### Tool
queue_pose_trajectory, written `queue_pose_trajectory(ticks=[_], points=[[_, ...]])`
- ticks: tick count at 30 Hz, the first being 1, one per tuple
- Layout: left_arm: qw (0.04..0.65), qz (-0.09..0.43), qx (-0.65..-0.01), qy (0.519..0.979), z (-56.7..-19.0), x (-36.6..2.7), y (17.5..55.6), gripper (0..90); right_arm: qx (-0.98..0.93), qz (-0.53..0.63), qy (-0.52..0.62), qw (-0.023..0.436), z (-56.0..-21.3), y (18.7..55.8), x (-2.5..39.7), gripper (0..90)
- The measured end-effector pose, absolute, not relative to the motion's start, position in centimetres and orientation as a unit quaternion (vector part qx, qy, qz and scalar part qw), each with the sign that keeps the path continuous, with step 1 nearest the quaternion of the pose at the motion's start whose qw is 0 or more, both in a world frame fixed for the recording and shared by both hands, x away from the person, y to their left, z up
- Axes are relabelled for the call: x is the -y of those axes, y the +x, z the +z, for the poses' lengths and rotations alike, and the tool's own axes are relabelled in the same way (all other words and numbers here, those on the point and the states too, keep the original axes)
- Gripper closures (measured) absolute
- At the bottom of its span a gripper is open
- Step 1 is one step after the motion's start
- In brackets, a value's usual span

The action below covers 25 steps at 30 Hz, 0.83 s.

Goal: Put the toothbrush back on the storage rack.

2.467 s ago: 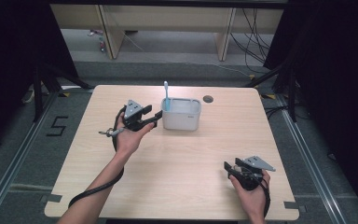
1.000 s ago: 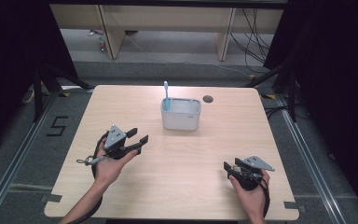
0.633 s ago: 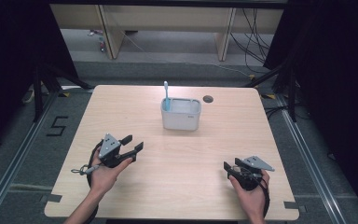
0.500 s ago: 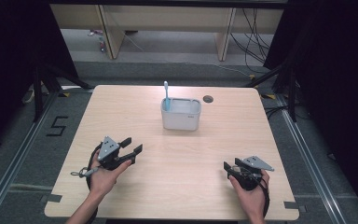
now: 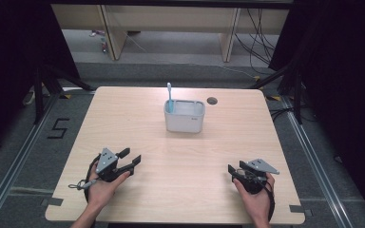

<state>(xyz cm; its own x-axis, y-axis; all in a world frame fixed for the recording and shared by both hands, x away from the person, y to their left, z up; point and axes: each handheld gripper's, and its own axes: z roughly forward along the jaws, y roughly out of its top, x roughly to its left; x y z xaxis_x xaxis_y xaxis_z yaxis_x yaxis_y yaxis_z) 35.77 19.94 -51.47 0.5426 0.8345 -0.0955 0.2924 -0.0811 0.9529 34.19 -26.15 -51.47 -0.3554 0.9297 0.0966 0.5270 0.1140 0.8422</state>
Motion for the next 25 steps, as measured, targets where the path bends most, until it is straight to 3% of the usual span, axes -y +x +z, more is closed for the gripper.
queue_pose_trajectory(ticks=[25], points=[[0.548, 0.263, -0.405, 0.683, -52.23, -20.06, 35.17, 38.9, -0.707, 0.423, 0.519, 0.226, -51.55, 34.27, 26.06, 47.5]])
